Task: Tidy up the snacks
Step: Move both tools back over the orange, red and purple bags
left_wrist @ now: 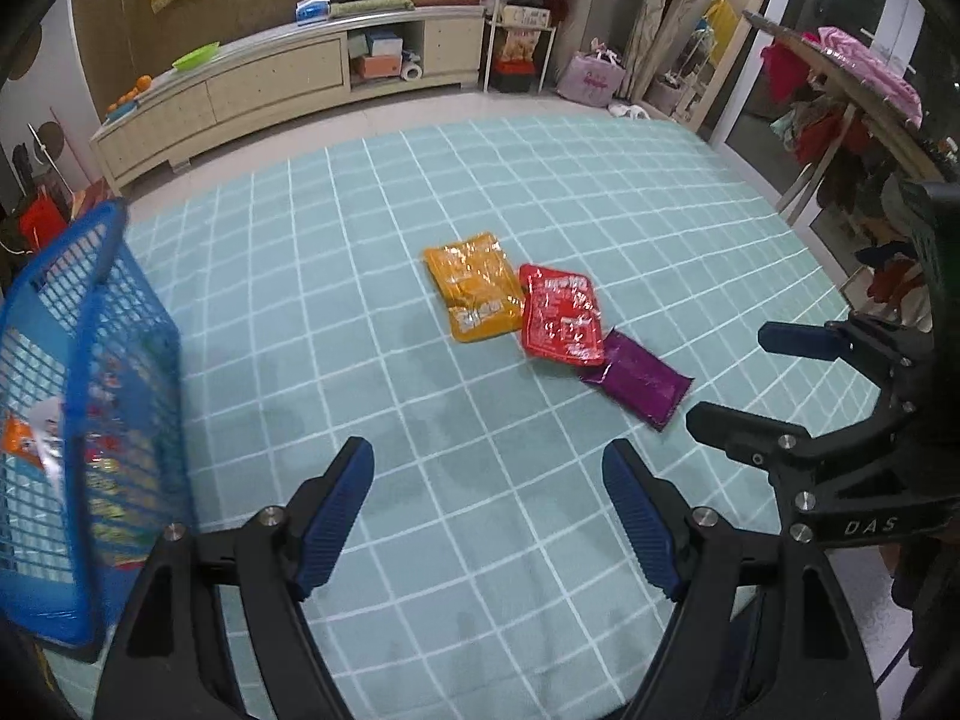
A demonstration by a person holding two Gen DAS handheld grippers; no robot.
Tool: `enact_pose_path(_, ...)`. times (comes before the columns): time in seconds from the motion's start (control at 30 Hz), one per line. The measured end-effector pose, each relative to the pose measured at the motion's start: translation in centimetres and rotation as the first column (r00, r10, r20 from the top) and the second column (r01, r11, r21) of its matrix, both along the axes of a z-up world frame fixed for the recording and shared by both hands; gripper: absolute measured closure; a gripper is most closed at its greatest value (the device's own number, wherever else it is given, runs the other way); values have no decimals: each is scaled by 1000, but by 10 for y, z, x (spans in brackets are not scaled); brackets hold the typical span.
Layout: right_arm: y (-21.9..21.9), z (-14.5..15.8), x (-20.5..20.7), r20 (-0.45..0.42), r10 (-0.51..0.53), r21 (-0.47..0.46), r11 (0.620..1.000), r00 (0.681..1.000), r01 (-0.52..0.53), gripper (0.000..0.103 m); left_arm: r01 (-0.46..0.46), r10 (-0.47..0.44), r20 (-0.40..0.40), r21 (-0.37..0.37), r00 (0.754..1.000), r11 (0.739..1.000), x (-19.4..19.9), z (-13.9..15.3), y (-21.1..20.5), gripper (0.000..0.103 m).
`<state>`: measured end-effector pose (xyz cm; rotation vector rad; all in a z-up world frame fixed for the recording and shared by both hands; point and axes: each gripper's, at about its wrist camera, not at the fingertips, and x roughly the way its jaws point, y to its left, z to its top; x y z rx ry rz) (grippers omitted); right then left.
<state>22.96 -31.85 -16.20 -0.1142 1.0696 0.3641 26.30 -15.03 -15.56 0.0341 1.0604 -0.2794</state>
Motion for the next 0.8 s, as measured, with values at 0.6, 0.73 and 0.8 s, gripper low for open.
enact_pose_path(0.6,-7,-62,37,-27,117,-27,993,993,-118,37,63,-61,-86,29,994,998,41,-54,-26,26)
enact_pose_path(0.73,-12,-59,32,-10,125,-34,992,992,-125,50,73,-70,-79,31,994,997,44,-52,-31,26)
enact_pose_path(0.8,-17,-57,28,-11,112,-27,993,994,-113,51,80,-77,-80,26,994,997,45,-51,-34,26)
